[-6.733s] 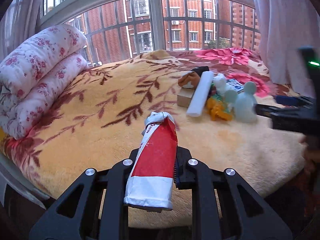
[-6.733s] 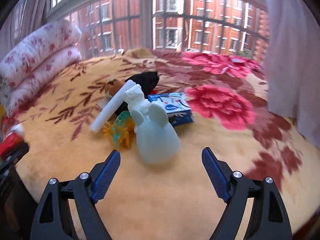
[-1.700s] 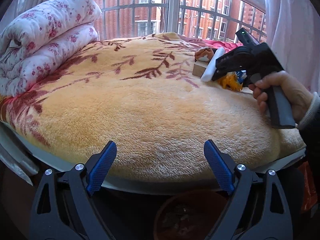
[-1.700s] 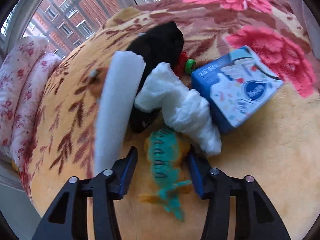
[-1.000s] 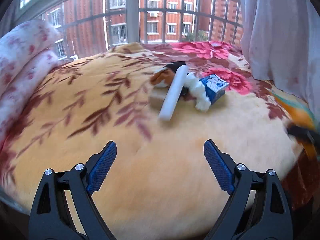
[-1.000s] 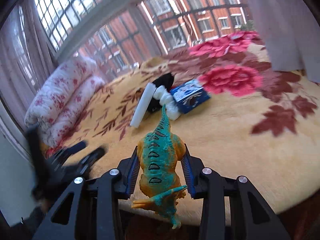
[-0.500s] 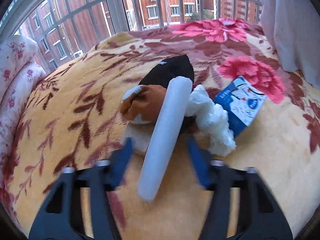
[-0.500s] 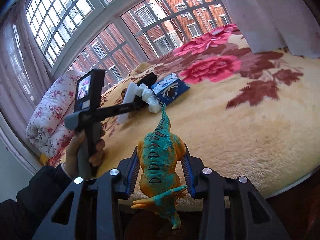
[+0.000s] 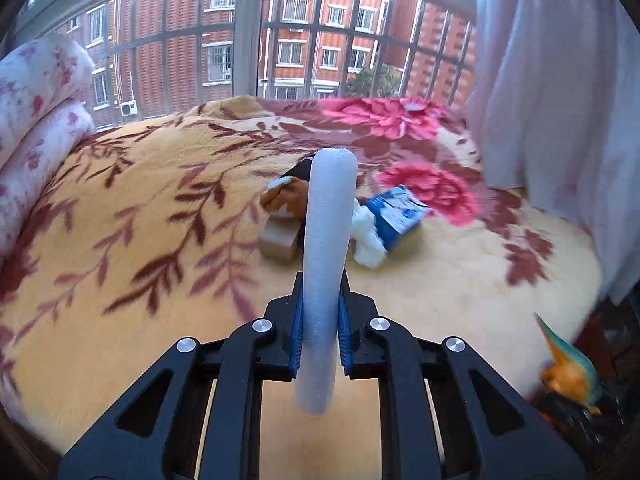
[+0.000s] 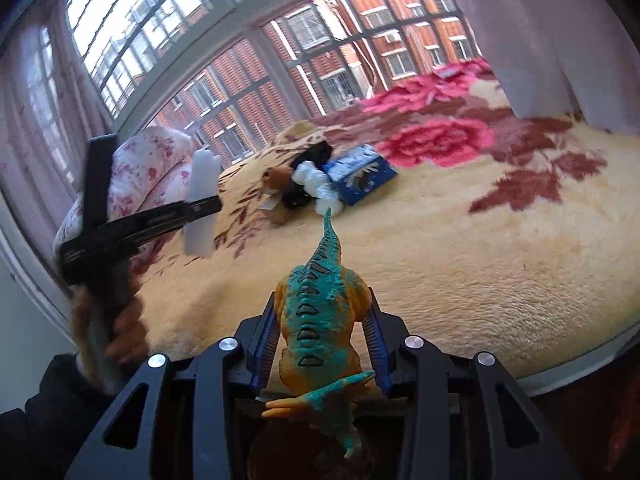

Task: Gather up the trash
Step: 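Grasp the white foam stick with the left gripper while the right carries the dinosaur to the bucket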

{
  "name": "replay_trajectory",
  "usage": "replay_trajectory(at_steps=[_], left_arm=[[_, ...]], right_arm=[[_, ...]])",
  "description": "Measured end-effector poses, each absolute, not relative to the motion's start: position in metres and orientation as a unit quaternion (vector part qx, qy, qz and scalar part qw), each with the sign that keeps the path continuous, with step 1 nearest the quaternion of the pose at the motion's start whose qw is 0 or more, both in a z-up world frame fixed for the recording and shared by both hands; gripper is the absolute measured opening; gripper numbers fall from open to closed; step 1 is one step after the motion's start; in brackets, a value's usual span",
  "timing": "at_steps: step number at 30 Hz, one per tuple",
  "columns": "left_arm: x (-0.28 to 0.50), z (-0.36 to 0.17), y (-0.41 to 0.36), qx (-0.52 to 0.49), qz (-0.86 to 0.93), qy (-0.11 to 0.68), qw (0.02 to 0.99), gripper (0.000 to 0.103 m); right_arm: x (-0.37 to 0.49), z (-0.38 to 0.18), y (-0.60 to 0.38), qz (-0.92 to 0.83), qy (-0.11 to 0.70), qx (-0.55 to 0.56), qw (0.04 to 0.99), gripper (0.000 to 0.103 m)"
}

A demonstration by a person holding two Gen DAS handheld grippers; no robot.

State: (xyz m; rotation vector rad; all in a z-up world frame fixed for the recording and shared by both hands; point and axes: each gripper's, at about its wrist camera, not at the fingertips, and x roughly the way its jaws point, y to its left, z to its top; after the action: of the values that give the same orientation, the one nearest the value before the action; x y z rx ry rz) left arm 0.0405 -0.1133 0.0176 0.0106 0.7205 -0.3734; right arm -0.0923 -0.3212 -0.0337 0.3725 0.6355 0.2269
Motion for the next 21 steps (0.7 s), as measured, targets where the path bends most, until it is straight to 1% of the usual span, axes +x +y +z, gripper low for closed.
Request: replay_trajectory(at_steps=[4, 8, 14, 21], left_arm=[[-0.021, 0.032, -0.091, 0.007, -0.164, 0.333, 0.929, 0.014], [-0.065, 0.030, -0.074, 0.010, -0.143, 0.330, 0.933, 0.014], [-0.128, -0.009, -0.057, 0.027, -0.132, 0.352, 0.926, 0.014], [-0.155, -0.065, -0.045, 0.030, -0.128, 0.409, 0.903, 0.014]], right_arm=[[-0.110, -0.015, -0.299, 0.128, 0.304, 0.147, 0.933, 0.039], [-0.133, -0.002, -0.274, 0.145, 0.303, 0.114, 0.935, 0.039], [-0.172, -0.013, -0.241, 0.168, 0.325, 0.077, 0.927, 0.039], [-0.203, -0.042, -0.217, 0.161, 0.355, 0.052, 0.919, 0.039]])
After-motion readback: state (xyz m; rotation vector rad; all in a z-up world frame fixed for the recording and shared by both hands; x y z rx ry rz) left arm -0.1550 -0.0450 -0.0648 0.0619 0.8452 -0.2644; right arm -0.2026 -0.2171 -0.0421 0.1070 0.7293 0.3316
